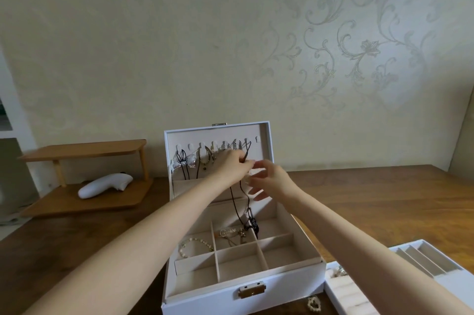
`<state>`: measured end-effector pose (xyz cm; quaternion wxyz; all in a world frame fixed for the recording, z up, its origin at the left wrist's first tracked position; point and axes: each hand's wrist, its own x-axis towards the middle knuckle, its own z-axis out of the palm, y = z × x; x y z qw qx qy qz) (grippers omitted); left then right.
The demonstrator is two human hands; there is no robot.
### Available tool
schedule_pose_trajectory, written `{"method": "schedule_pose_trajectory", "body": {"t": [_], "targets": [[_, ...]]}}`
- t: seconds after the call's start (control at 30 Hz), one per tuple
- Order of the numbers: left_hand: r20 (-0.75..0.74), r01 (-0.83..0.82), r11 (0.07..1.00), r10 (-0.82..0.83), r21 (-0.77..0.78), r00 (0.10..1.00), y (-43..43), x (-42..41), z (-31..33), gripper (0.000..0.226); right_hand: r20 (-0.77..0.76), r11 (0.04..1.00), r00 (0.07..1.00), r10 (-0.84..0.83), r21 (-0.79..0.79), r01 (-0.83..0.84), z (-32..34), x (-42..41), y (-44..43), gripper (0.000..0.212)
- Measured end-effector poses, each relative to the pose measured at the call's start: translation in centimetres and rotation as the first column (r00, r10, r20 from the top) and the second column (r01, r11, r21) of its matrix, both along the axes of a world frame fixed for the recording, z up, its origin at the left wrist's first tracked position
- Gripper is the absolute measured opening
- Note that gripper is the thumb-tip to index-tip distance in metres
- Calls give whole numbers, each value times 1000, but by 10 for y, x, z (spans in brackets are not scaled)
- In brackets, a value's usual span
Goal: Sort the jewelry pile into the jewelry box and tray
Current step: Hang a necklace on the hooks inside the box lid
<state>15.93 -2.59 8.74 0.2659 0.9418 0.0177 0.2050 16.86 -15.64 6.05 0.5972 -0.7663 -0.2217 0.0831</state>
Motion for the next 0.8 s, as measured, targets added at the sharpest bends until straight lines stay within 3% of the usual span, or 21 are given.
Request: {"method": "schedule_pose_trajectory", "body": {"t": [0.1,0.27,0.37,0.47,0.63,0.8], "targets": [[7,90,962,-91,-258,996,6,-1,1,30,8,997,998,58,-49,-58,-2,-2,0,7],[-110,79,751,-199,-655,974,16,-13,8,19,-19,989,990,139,51,-137,-4,-12,-6,17],[-228,13,788,-194,-616,954,20,-21,7,15,40,982,985,169,73,-172,-1,-20,-9,10],[-268,15,842,-188,-539,945,19,-33,6,17,122,987,981,149,44,-156,5,-29,-11,17],[-145,119,750,-276,-651,950,19,-57,10,28,230,993,969,92,52,-106,15,-44,-22,21],[-86,215,703,-366,-678,927,13,-68,17,18,343,998,938,58,-47,-45,16,-51,-32,11]]}}
